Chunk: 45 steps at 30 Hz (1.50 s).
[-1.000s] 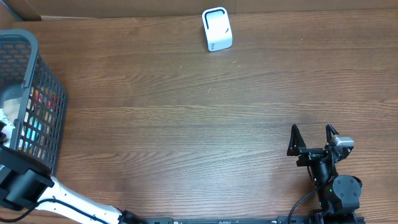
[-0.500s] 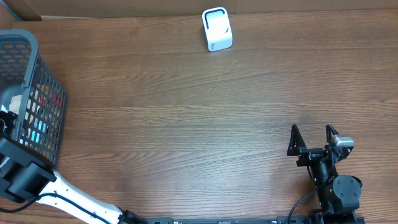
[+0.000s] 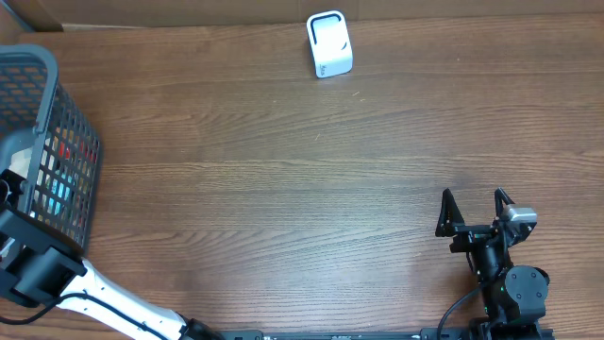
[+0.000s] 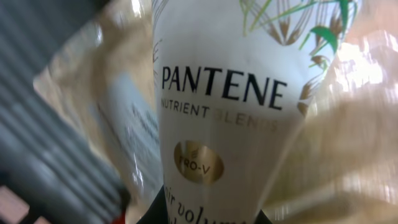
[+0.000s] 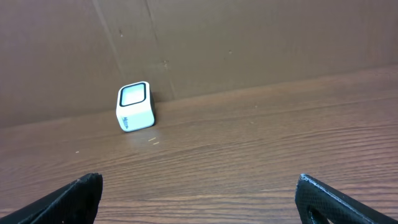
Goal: Scan the item barcode
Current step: 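Grasp the white Pantene tube in the basket with the left gripper, then lift the Pantene tube out and lay it on the table center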
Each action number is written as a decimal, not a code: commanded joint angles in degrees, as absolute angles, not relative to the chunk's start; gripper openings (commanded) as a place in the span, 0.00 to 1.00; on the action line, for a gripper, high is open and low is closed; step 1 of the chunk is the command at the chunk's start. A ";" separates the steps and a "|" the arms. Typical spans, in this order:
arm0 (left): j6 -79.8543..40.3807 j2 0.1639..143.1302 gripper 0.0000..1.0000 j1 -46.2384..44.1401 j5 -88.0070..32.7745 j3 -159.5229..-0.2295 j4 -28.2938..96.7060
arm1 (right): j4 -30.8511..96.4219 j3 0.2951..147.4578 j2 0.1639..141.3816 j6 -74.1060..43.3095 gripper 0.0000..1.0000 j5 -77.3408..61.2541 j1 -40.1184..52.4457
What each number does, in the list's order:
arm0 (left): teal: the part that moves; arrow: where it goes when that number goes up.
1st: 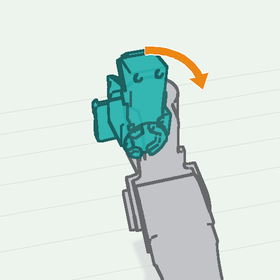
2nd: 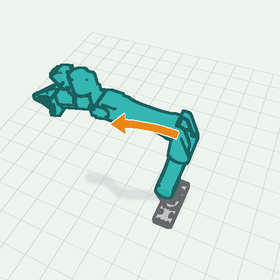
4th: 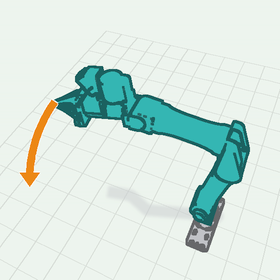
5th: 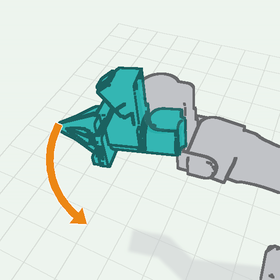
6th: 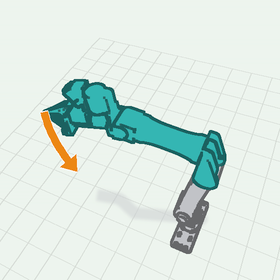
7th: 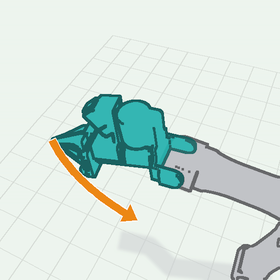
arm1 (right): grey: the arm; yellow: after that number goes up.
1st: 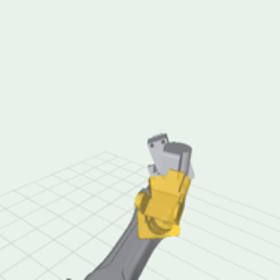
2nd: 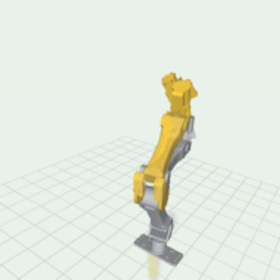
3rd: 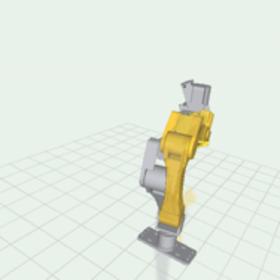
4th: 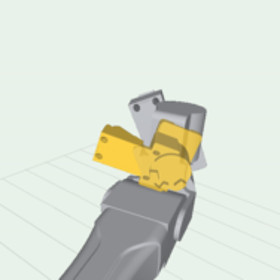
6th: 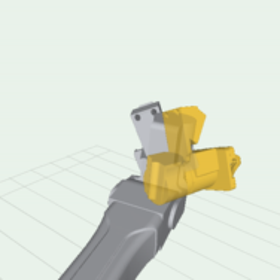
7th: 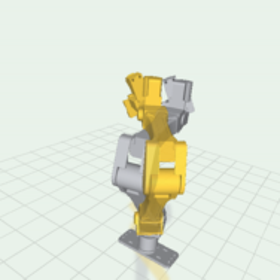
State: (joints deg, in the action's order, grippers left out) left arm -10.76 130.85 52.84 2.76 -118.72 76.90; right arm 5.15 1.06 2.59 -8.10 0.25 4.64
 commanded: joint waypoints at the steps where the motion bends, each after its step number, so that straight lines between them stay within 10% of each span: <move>1: -12.08 128.57 0.04 51.72 -0.49 -127.15 79.75 | 4.78 0.45 2.50 -7.88 1.00 0.38 4.86; 16: -11.97 102.83 0.04 44.40 -6.83 -137.91 75.13 | 4.80 0.45 2.50 -7.88 1.00 0.38 4.86; 28: -4.89 96.73 0.04 12.53 -6.52 -136.00 88.68 | 4.80 0.45 2.50 -7.88 1.00 0.38 4.86; 45: -17.80 98.19 0.04 -6.37 14.94 -83.07 63.40 | 4.80 0.45 2.50 -7.88 1.00 0.38 4.86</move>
State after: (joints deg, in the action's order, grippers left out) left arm -14.06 98.76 -6.66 6.76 -90.32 68.29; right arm 5.10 1.06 2.59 -8.10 0.25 4.64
